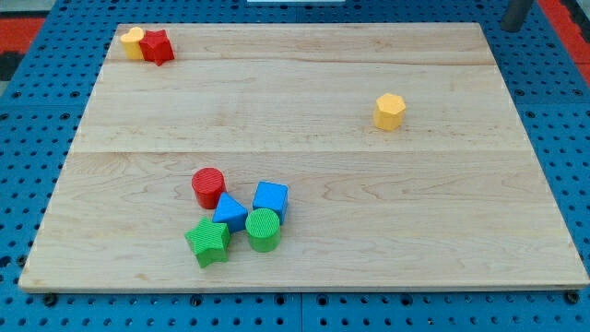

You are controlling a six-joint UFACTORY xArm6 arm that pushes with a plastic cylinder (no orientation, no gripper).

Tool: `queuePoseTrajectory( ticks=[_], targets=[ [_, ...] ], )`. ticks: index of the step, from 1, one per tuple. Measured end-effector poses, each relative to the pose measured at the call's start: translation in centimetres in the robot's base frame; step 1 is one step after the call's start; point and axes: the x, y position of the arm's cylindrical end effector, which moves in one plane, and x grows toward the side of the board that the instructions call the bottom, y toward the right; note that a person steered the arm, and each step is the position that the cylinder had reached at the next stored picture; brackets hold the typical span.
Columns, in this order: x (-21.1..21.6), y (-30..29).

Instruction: Move your arm towards top center

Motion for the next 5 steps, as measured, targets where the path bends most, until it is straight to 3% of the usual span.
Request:
queuePoseTrajectory(
  ticks=[5],
  targets=[
    [-0.69, -0.15]
  ],
)
